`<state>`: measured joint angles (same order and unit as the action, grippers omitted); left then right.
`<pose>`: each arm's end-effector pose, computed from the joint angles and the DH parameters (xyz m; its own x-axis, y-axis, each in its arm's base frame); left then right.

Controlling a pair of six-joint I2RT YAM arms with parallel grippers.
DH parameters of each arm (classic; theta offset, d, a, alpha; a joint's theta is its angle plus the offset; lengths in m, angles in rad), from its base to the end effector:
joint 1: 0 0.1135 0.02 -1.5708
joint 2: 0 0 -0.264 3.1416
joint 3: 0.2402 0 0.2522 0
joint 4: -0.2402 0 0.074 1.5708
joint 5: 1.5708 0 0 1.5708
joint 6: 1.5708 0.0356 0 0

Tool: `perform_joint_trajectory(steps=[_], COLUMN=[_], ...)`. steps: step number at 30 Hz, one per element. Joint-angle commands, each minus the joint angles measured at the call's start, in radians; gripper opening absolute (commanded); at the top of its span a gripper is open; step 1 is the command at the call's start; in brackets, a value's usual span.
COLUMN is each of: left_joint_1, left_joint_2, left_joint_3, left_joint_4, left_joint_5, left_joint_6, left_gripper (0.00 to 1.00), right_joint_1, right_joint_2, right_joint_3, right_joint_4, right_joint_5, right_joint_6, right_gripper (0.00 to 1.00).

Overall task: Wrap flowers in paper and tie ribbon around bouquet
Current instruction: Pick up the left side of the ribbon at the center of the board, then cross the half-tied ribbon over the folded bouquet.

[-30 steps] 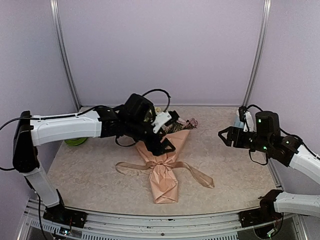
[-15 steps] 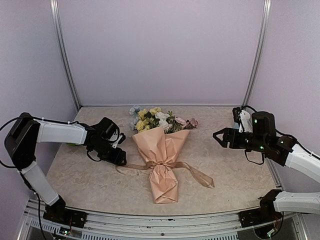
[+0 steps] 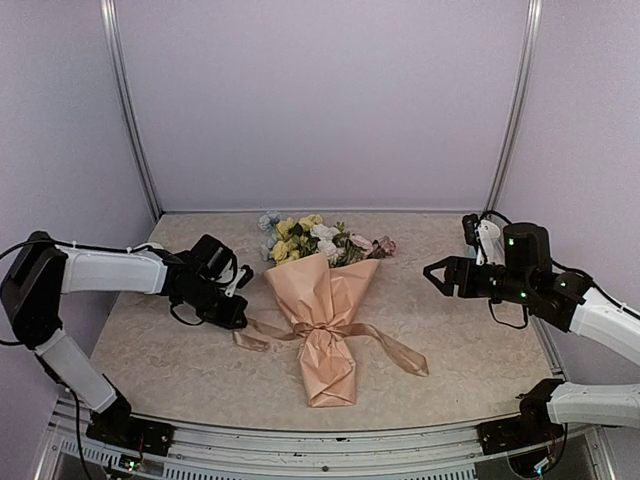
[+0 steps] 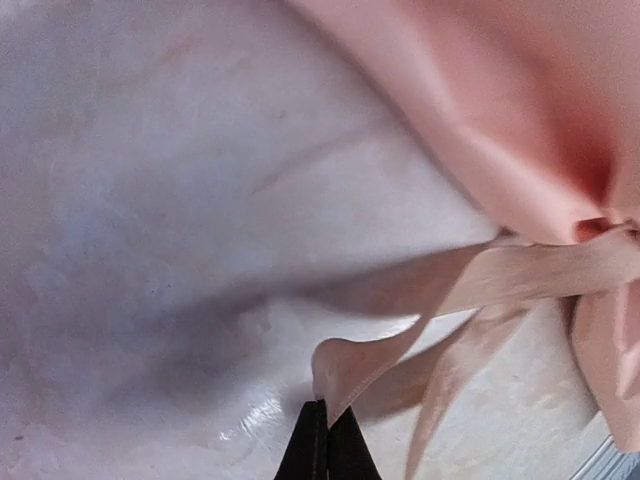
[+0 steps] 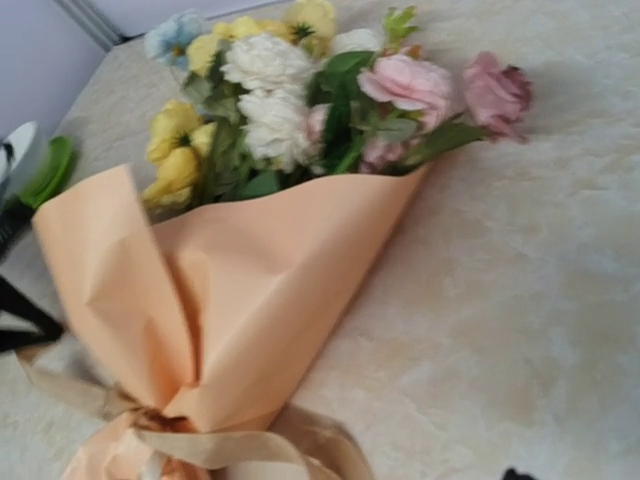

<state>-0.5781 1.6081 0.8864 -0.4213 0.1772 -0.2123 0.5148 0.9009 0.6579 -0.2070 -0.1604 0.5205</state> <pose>0.2467 -0.1684 0.1613 -0.8712 0.3208 -0.3718 0.4251 0.8716 -0.2442 0.1770 0.1066 0.2723 -0.6324 0.2063 -0.7467 -0.3420 0.7905 0.5081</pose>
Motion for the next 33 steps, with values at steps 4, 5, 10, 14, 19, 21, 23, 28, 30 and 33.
perform_joint_trajectory(steps=[4, 5, 10, 14, 19, 21, 23, 28, 30, 33], left_joint_1=[-0.243, -0.271, -0.311, -0.327, -0.345, -0.348, -0.348, -0.350, -0.350, -0.350], left_joint_2=[-0.295, -0.312, -0.333, -0.319, -0.289, -0.285, -0.285, -0.284, -0.285, -0.289], left_joint_3=[0.140, 0.152, 0.172, 0.176, 0.184, 0.181, 0.176, 0.163, 0.161, 0.156], left_joint_4=[0.069, 0.093, 0.158, 0.206, 0.246, 0.247, 0.251, 0.270, 0.269, 0.262], left_joint_5=[-0.006, 0.011, 0.107, 0.182, 0.227, 0.231, 0.234, 0.254, 0.256, 0.257], left_joint_6=[0.146, 0.158, 0.180, 0.177, 0.164, 0.161, 0.156, 0.146, 0.145, 0.150], left_gripper=[0.00, 0.00, 0.00, 0.00, 0.00, 0.00, 0.00, 0.00, 0.00, 0.00], right_joint_1=[0.007, 0.024, 0.251, 0.337, 0.440, 0.465, 0.476, 0.484, 0.485, 0.485], right_joint_2=[0.055, 0.075, 0.251, 0.419, 0.584, 0.646, 0.683, 0.724, 0.731, 0.735], right_joint_3=[-0.001, 0.014, 0.150, 0.244, 0.302, 0.314, 0.314, 0.287, 0.286, 0.287], right_joint_4=[0.228, 0.267, 0.271, 0.283, 0.358, 0.377, 0.419, 0.554, 0.579, 0.567], right_joint_5=[-0.362, -0.414, -0.360, -0.348, -0.271, -0.235, -0.211, -0.156, -0.123, -0.050], right_joint_6=[-0.030, -0.038, -0.230, -0.305, -0.347, -0.344, -0.326, -0.270, -0.257, -0.252], right_gripper=[0.73, 0.72, 0.73, 0.72, 0.70, 0.68, 0.63, 0.52, 0.44, 0.36])
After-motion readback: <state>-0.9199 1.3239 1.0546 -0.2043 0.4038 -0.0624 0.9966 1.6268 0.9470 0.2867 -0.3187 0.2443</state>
